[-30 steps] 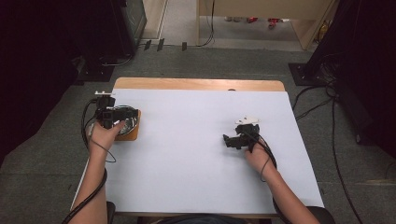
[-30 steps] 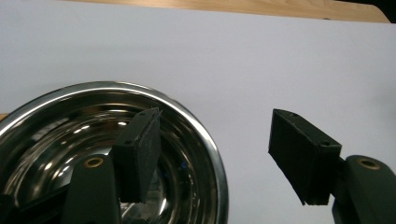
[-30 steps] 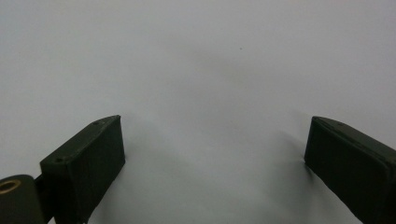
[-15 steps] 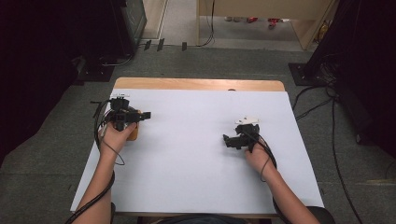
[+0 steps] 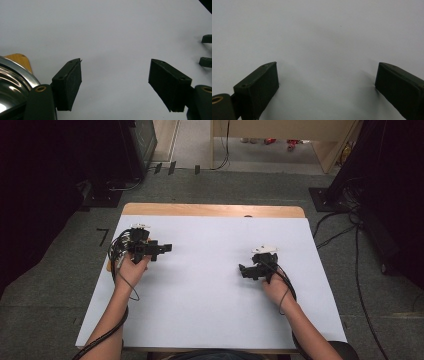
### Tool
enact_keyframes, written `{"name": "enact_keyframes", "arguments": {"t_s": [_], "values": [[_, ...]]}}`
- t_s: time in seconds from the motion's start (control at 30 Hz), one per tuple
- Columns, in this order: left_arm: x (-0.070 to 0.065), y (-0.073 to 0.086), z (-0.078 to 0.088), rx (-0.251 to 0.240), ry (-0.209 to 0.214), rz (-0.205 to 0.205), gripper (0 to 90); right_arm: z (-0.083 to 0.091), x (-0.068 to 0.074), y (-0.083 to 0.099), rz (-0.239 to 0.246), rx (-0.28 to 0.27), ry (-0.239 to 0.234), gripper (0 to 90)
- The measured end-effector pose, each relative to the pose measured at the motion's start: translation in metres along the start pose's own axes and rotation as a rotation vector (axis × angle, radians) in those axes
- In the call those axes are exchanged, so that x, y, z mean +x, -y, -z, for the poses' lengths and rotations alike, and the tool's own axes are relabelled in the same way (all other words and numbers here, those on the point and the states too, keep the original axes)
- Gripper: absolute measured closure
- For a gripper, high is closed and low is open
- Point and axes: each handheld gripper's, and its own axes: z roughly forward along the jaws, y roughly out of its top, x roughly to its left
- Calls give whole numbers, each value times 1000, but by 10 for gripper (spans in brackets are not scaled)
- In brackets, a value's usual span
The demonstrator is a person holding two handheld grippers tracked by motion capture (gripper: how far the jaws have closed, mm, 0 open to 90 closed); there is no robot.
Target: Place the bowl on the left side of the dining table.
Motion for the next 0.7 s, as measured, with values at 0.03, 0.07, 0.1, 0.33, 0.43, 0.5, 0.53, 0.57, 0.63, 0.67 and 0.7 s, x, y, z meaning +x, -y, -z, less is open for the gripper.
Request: {"name": "enact_keyframes", "arguments": {"t_s": [0.03,0.07,0.1,0.33,0.43,0.5,0.53,0.57,0.63,0.67,0.7], "values": [[0,1,-1,0,7,0,260,0,0,0,0,0,0,47],[-1,2,-2,1,10,1,258,0,0,0,0,0,-1,47],[-2,2,-3,2,12,5,258,0,0,0,-1,1,-1,47],[-9,6,-11,16,29,-27,258,0,0,0,0,0,-1,47],[-14,8,-15,21,35,-48,242,0,0,0,0,0,0,47],[-17,9,-19,33,34,-61,239,0,0,0,0,0,0,47],[-19,10,-20,35,32,-67,239,0,0,0,-1,1,-1,47],[-20,10,-21,40,32,-76,238,0,0,0,0,0,-1,47],[-22,11,-24,40,39,-79,238,0,0,0,0,0,-1,47],[-23,11,-25,43,47,-80,236,0,0,0,0,0,-1,47],[-24,12,-26,41,51,-83,232,0,0,0,-1,1,-1,47]]}}
